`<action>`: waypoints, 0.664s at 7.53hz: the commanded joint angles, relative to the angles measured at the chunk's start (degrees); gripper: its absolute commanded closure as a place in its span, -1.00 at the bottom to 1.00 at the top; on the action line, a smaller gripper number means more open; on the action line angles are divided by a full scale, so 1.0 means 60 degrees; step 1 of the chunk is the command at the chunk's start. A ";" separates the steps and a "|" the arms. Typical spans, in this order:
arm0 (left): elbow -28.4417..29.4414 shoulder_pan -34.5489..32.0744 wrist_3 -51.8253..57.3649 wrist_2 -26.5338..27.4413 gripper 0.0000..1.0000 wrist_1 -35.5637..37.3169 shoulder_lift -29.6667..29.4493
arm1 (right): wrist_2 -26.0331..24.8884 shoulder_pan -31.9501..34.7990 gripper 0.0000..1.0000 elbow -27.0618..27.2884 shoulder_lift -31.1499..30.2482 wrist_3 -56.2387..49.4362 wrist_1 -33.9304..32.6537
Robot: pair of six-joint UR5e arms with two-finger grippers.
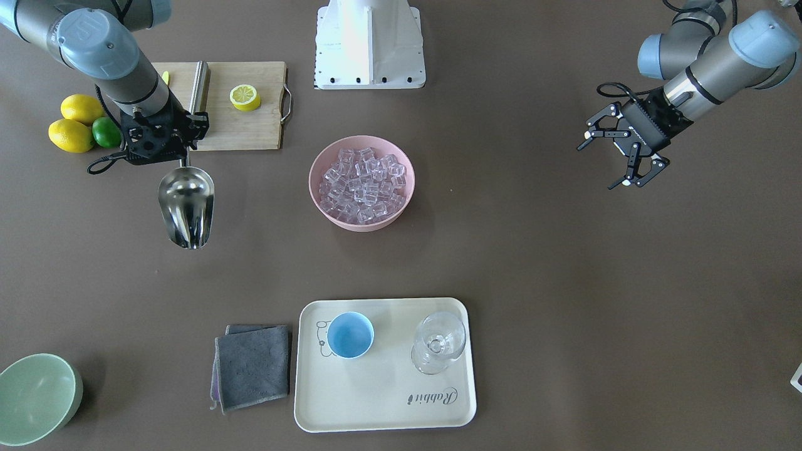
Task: Put ice in cup with scoop
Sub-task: 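Lift the scoop with the right gripper toward the pink bowl while the left arm advances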
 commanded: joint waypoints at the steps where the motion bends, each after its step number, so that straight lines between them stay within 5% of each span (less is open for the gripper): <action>1: 0.0199 0.0088 0.0008 0.0258 -0.97 -0.0209 0.0031 | -0.0305 0.1641 1.00 0.0176 0.0180 -0.4480 -0.1147; 3: 0.0111 0.0147 -0.0007 0.0273 -0.97 0.0054 -0.0099 | -0.0334 0.1796 1.00 0.0292 0.0252 -0.5338 -0.1617; 5: -0.0267 0.0671 -0.0007 0.0999 -0.97 0.0319 -0.0640 | -0.0291 0.1782 1.00 0.0001 0.1055 -0.7155 -0.3340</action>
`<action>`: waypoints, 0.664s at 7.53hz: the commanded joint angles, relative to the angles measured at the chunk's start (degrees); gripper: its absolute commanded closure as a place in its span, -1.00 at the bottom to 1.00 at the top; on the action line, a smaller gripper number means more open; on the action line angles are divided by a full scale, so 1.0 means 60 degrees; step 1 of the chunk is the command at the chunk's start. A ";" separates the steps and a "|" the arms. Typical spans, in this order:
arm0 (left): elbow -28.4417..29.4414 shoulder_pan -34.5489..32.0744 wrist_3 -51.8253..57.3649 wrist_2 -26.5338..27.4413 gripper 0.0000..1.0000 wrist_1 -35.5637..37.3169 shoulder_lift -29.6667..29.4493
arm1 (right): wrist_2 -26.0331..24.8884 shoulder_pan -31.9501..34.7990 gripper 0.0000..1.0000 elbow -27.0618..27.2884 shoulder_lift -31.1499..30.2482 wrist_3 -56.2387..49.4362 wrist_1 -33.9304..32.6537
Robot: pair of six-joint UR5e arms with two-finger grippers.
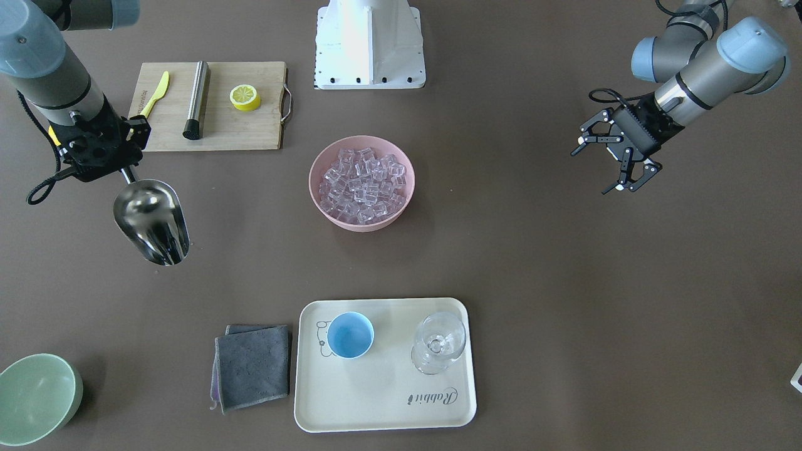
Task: Put ice in cup with scoop
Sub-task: 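Lift the scoop with the right gripper toward the pink bowl while the left arm advances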
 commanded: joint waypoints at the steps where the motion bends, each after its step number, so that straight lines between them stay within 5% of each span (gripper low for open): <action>1: -0.0913 0.0994 -0.0003 0.1710 -0.97 0.0187 -0.0343 | 0.0062 0.0031 1.00 0.0138 0.0634 -0.3030 -0.2199; 3: -0.1591 0.2401 -0.0003 0.3532 -0.97 0.0187 -0.0269 | -0.0491 0.0017 1.00 0.0610 0.2104 -0.3830 -0.4741; 5: -0.1418 0.2858 -0.0061 0.3449 -0.97 0.0100 -0.0357 | -0.0861 -0.0349 1.00 0.0566 0.2992 -0.5492 -0.5414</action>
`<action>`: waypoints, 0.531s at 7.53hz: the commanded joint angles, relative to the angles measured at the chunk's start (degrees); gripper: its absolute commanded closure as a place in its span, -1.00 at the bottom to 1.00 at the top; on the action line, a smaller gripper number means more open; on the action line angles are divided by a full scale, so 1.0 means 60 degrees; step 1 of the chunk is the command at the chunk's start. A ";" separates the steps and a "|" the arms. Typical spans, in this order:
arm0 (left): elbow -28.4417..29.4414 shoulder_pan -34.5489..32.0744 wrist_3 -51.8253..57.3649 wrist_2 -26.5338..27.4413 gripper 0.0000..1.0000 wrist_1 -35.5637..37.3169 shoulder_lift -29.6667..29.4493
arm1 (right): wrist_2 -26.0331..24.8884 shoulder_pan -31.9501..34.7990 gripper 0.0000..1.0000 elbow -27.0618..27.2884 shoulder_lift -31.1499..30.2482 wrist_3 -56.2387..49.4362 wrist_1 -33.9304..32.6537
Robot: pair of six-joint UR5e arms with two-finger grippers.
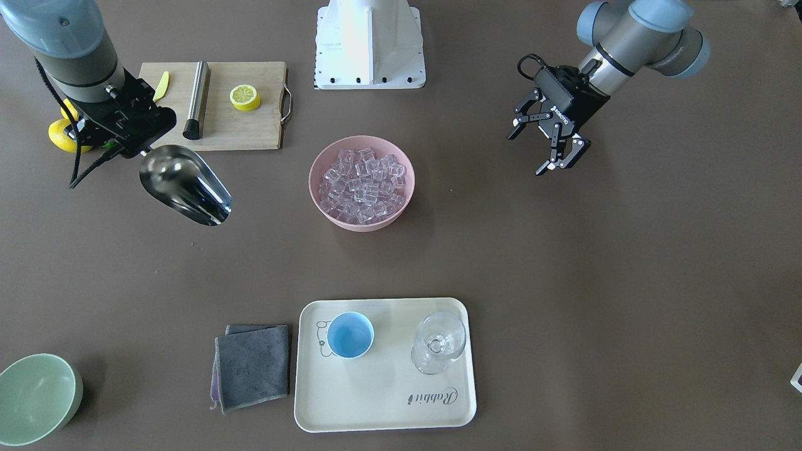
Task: Put ice in cup with scoop
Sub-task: 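Lift the scoop with the right gripper toward the pink bowl while the left arm advances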
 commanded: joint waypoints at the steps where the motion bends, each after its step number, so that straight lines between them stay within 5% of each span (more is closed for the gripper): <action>1: 0.0057 0.0510 -0.0055 0.0171 -0.97 -0.0076 -0.0099 | -0.0453 -0.0211 1.00 0.0024 0.1141 -0.1689 -0.1535; 4: 0.0686 0.0496 -0.0070 0.0156 -0.97 -0.0076 -0.0846 | -0.1231 -0.0956 1.00 -0.1024 0.3844 -0.1691 -0.5267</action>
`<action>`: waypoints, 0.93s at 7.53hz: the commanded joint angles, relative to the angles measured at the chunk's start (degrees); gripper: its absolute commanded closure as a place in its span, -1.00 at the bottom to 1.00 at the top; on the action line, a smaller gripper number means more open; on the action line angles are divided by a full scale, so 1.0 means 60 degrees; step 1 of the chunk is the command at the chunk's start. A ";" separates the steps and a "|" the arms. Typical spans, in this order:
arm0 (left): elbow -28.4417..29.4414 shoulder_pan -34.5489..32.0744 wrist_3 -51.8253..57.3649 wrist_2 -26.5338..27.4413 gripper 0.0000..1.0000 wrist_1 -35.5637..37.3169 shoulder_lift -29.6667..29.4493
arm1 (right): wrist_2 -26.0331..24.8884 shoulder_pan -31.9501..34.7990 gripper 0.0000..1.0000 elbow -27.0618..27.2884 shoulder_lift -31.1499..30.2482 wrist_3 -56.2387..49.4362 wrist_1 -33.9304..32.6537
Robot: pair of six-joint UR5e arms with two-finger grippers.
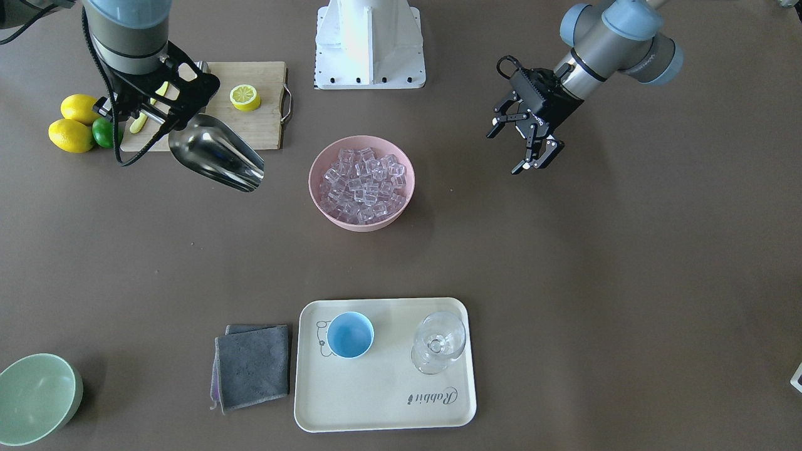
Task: Put ice in cup with scoop
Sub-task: 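Lift the scoop with the right gripper toward the pink bowl while the left arm advances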
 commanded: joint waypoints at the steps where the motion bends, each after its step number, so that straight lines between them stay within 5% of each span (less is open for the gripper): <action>1: 0.0476 -0.0014 -0.0028 0.0011 -0.97 -0.0002 -0.0632 | -0.0121 -0.0479 1.00 -0.1140 0.1821 -0.0052 -0.2279; 7: 0.1194 -0.0043 -0.0028 0.0085 -0.97 -0.0017 -0.1570 | -0.0060 -0.1739 1.00 -0.3642 0.3488 0.0095 -0.2925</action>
